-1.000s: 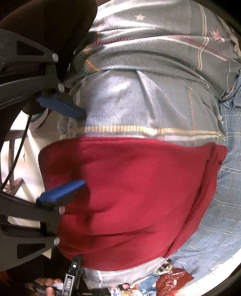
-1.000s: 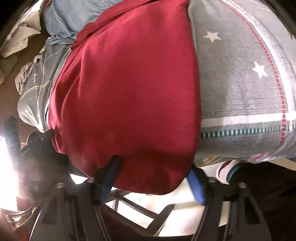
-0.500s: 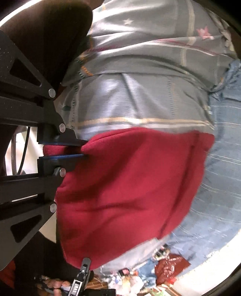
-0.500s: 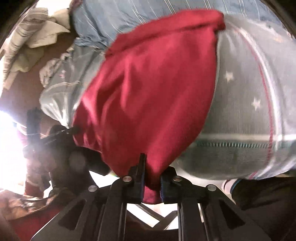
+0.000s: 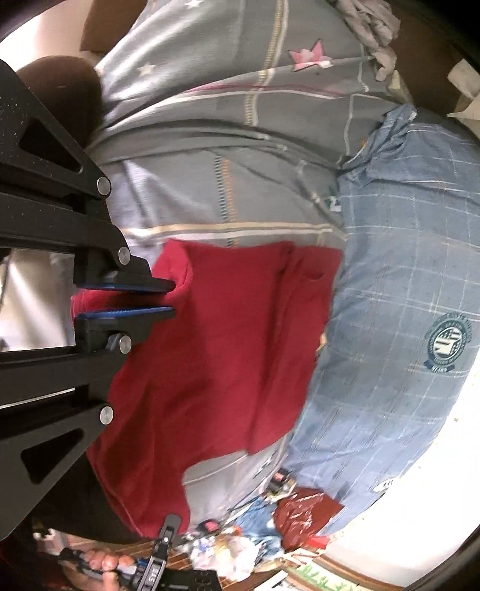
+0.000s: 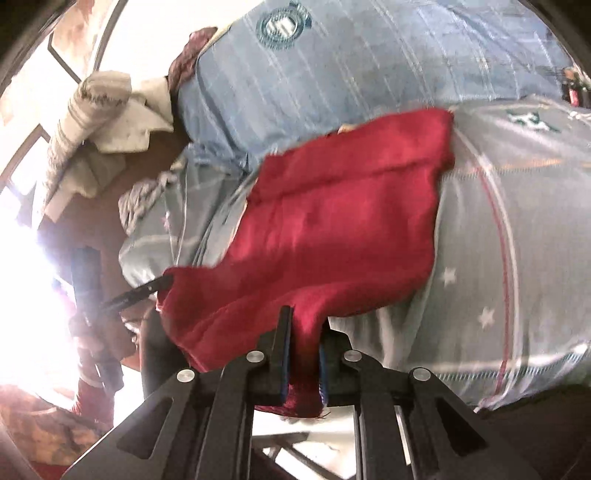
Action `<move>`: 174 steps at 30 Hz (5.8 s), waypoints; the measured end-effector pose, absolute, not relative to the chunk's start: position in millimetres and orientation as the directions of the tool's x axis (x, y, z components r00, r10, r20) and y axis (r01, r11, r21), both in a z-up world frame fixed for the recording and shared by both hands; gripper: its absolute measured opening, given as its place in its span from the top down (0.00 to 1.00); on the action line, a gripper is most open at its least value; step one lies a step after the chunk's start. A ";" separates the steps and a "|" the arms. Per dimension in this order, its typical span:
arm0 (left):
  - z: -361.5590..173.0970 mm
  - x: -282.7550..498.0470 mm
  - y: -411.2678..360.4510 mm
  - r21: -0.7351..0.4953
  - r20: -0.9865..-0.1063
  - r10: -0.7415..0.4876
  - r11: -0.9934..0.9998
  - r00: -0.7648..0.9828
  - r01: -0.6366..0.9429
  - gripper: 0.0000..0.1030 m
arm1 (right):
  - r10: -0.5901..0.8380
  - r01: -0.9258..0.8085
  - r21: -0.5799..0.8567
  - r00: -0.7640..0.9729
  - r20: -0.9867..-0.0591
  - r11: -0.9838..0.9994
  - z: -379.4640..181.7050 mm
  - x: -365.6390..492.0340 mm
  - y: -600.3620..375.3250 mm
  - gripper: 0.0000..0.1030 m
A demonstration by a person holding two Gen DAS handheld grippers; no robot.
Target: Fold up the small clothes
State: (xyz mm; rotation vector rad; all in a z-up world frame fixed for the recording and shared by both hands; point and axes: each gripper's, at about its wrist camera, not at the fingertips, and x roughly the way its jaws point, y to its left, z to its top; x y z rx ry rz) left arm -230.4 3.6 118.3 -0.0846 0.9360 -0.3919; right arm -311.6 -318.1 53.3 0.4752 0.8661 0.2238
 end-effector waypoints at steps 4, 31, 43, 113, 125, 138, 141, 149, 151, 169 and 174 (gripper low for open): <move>118.7 -221.2 -9.6 -0.203 -0.745 -0.329 0.941 0.580 0.272 0.94 | 0.342 0.025 0.484 0.674 -0.655 0.875 59.6 -291.8 -320.1 0.90; 107.5 -129.5 -55.1 -0.140 -0.669 -0.235 0.972 0.706 0.191 0.94 | 0.148 0.149 0.379 0.745 -0.651 0.913 64.9 -190.2 -351.4 0.90; 90.1 -41.9 -81.1 -0.130 -0.696 -0.209 0.977 0.687 0.166 0.94 | 0.123 0.174 0.370 0.746 -0.655 0.913 64.4 -129.1 -376.0 0.90; 16.0 -13.3 -13.4 -0.165 -0.842 -0.156 0.986 0.516 0.028 0.18 | 0.297 -0.041 0.321 0.508 -0.808 0.946 4.5 75.2 -189.8 0.38; 10.0 7.1 -2.6 -0.172 -0.848 -0.151 0.985 0.509 0.006 0.21 | 0.166 -0.041 0.169 0.506 -0.846 0.985 -22.3 122.0 -159.0 0.92; 12.2 8.5 4.5 -0.190 -0.847 -0.148 0.981 0.511 -0.029 0.20 | 0.257 -0.049 0.268 0.490 -0.833 0.962 -28.0 115.1 -159.2 0.70; 12.7 7.1 3.6 -0.188 -0.846 -0.147 0.982 0.512 -0.028 0.20 | 0.247 -0.067 0.251 0.527 -0.813 0.966 -6.2 90.8 -168.5 0.60; 18.1 2.0 5.2 -0.204 -0.833 -0.159 0.979 0.531 -0.027 0.20 | 0.046 0.059 0.095 0.563 -0.825 0.994 -11.4 63.6 -210.5 0.60; 18.6 1.6 4.5 -0.203 -0.832 -0.158 0.979 0.532 -0.027 0.20 | 0.035 0.094 0.102 0.541 -0.840 0.990 -27.4 69.9 -222.8 0.60; 20.3 -2.9 4.3 -0.227 -0.828 -0.192 0.974 0.527 -0.001 0.20 | 0.114 0.085 0.190 0.546 -0.830 0.978 -19.1 54.5 -232.5 0.49; 21.6 -3.4 7.8 -0.242 -0.824 -0.203 0.970 0.528 -0.004 0.19 | 0.099 0.111 0.209 0.613 -0.784 0.972 0.3 34.5 -234.4 0.49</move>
